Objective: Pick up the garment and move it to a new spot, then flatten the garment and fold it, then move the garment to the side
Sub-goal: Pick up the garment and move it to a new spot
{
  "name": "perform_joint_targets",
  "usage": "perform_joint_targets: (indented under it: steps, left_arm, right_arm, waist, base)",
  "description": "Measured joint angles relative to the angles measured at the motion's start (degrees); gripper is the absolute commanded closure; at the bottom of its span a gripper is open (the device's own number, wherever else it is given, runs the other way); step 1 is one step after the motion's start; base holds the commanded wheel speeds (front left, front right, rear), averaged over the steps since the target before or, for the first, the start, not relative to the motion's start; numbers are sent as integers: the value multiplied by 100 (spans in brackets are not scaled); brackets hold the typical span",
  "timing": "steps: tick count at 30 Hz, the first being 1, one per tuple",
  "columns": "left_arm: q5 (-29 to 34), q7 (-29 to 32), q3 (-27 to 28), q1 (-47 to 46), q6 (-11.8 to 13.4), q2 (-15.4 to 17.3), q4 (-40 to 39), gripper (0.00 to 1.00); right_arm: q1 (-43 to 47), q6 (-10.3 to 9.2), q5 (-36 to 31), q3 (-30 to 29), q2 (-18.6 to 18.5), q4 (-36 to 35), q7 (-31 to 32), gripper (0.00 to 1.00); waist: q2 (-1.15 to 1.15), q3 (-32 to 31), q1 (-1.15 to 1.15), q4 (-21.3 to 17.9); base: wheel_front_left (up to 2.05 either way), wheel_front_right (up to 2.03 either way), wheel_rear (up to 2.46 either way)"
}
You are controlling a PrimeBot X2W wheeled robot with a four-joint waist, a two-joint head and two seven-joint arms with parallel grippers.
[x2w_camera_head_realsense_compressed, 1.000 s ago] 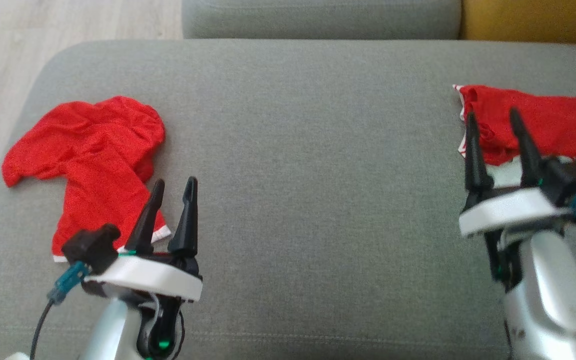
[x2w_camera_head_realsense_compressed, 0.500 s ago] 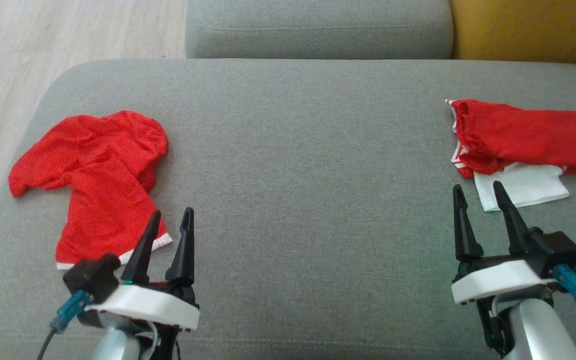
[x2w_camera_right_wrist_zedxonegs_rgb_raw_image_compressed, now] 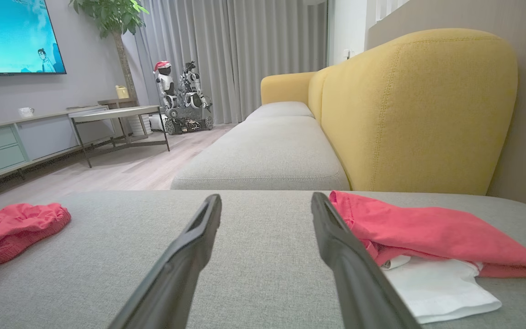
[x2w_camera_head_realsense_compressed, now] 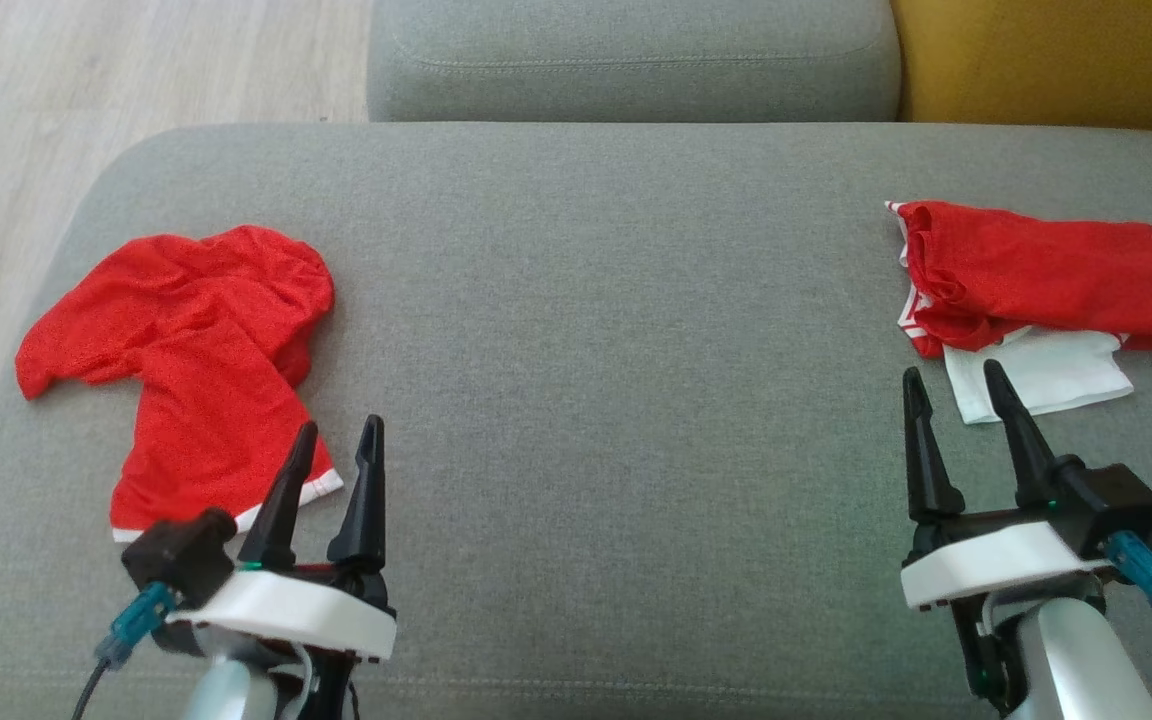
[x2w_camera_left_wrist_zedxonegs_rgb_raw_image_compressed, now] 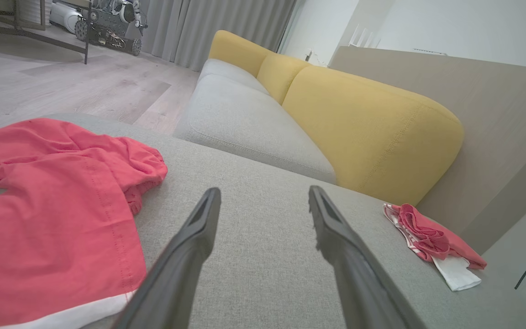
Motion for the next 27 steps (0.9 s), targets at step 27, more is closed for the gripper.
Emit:
perform_joint_targets:
  steps: [27]
  left_arm:
    - [-103, 0, 569, -240, -19, -25, -1, 0]
  right_arm:
    - [-265, 0, -44, 554, 2, 166, -14, 0]
  waist:
    - [0, 326, 0, 1301]
  base:
    - [0, 0, 0]
